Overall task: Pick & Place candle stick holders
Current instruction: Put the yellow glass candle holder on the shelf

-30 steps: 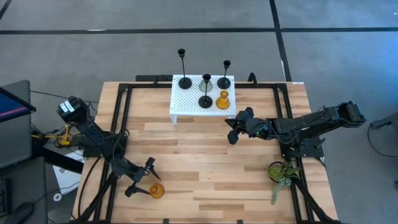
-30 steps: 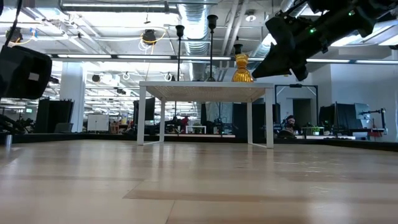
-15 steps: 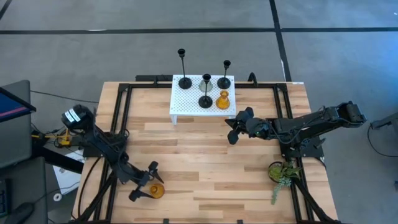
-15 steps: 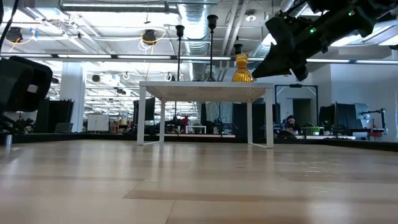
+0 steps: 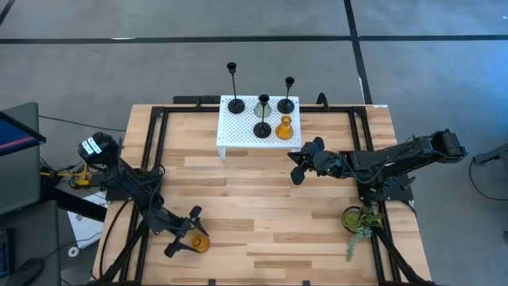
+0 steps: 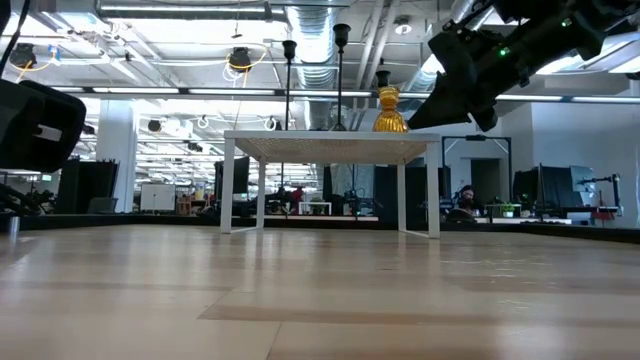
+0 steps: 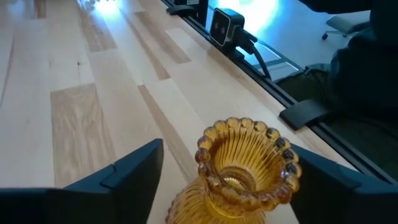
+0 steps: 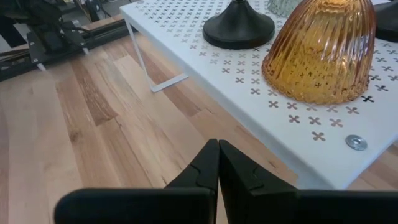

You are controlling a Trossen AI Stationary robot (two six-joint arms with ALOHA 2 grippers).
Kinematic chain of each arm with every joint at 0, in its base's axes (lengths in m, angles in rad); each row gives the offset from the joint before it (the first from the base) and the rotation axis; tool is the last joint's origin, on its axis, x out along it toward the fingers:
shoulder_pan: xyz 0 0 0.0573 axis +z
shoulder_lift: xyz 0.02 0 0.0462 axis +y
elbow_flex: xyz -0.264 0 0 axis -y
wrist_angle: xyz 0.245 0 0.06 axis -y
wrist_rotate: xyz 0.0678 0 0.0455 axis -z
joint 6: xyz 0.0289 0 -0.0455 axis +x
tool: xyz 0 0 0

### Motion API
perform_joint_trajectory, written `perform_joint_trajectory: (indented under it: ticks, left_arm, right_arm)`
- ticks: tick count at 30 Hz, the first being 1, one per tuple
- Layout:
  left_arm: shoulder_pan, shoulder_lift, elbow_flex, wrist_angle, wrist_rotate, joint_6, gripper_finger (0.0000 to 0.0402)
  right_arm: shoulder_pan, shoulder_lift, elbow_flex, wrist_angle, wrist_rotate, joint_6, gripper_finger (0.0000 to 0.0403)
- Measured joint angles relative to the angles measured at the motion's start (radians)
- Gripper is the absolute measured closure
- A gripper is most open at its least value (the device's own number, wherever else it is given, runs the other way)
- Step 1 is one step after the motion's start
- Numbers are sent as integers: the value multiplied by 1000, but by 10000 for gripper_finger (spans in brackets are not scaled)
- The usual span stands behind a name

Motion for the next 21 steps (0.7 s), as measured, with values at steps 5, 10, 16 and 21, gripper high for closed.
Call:
perform_joint_trajectory:
  ticks: [5,10,16,21]
  left_arm:
    - [0,0,0,-1,0,-7,150]
    - [0,0,0,-1,0,-7,203]
    - [0,0,0,5,-18,-53,261]
    - [1,-17,0,-2,-66,-169,265]
  right_arm:
    - [0,0,0,-1,0,0,402]
    - [0,0,0,-1,0,0,402]
    - [0,0,0,-1,0,0,402]
    - [-1,0,0,-2,0,-5,402]
